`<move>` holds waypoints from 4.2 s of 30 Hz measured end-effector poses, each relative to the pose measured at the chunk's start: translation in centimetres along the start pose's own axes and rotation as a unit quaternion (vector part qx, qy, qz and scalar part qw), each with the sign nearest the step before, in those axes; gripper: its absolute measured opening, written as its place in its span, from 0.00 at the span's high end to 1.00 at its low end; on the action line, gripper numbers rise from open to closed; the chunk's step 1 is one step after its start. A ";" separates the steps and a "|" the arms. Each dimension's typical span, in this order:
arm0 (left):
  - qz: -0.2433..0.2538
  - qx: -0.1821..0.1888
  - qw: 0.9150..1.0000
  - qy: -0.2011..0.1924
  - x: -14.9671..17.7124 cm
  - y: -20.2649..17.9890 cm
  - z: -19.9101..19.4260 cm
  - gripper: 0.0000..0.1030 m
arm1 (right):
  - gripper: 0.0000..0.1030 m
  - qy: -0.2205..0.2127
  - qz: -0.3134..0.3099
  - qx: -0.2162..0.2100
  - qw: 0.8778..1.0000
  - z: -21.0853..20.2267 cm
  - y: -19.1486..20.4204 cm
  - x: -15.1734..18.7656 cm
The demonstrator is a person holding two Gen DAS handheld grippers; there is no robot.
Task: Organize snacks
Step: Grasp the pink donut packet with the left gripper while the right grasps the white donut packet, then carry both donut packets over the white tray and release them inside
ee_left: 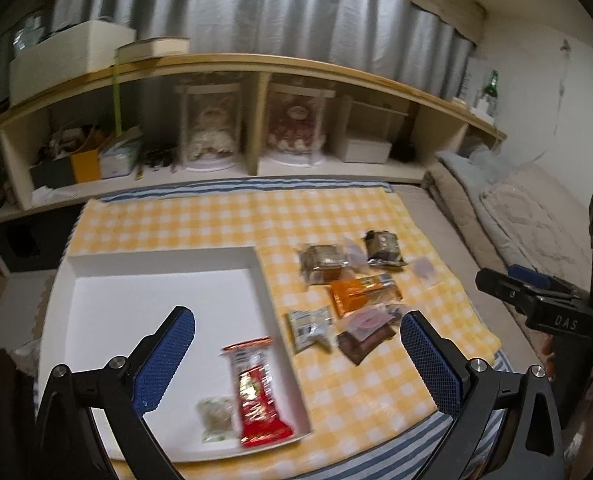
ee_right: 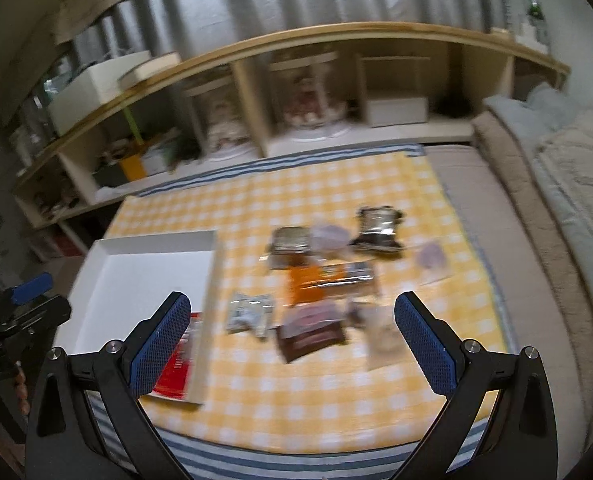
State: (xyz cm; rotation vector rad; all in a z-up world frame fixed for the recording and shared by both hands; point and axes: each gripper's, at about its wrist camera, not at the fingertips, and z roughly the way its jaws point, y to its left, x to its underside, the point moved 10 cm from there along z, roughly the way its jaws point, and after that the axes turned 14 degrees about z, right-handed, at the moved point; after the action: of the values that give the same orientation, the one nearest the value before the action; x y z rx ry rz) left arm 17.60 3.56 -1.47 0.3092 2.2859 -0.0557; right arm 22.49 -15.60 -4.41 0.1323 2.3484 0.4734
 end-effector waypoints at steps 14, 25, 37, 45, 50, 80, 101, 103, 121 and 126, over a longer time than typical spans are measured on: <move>0.132 0.120 0.982 0.054 -3.4 -9.7 13.6 0.00 | 0.00 0.003 0.031 0.018 0.999 3.1 -9.2 -1.5; 0.185 0.274 0.917 0.224 -2.3 -11.7 27.7 0.01 | 0.00 0.129 -0.004 0.068 0.989 9.9 -13.8 3.5; 0.229 0.271 0.881 0.312 -1.5 -11.1 39.6 0.00 | 0.09 0.199 -0.036 0.043 0.978 13.9 -12.3 7.0; 0.182 0.301 0.879 0.321 -2.5 -9.5 42.3 0.03 | 0.34 0.219 -0.067 0.056 0.972 15.8 -11.4 8.7; 0.191 0.275 0.886 0.321 -2.4 -8.6 42.2 0.29 | 0.50 0.229 -0.065 0.068 0.969 15.8 -11.6 8.8; 0.136 0.139 0.963 0.189 -1.7 -9.0 31.4 0.90 | 0.54 0.178 -0.003 0.038 0.983 11.3 -12.4 5.1; 0.101 0.041 0.994 0.022 -5.4 -3.9 12.6 0.90 | 0.54 0.027 -0.018 -0.027 0.999 4.6 -5.3 0.3; 0.096 0.033 0.995 0.015 -5.0 -3.4 11.2 0.90 | 0.54 0.017 -0.029 -0.036 0.999 3.8 -3.8 0.2; -0.046 0.001 0.998 -0.030 0.5 6.5 1.4 0.90 | 0.54 0.007 -0.071 -0.101 0.992 2.6 6.9 1.4; -0.074 0.005 0.997 0.018 2.8 9.4 3.1 0.90 | 0.54 0.034 -0.065 -0.113 0.991 4.8 9.7 1.5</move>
State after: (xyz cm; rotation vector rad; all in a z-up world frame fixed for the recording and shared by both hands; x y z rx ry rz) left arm 20.33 12.83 -5.05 0.1468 2.3425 -0.1389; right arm 24.22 -4.87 -4.97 -0.1448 2.3328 0.6844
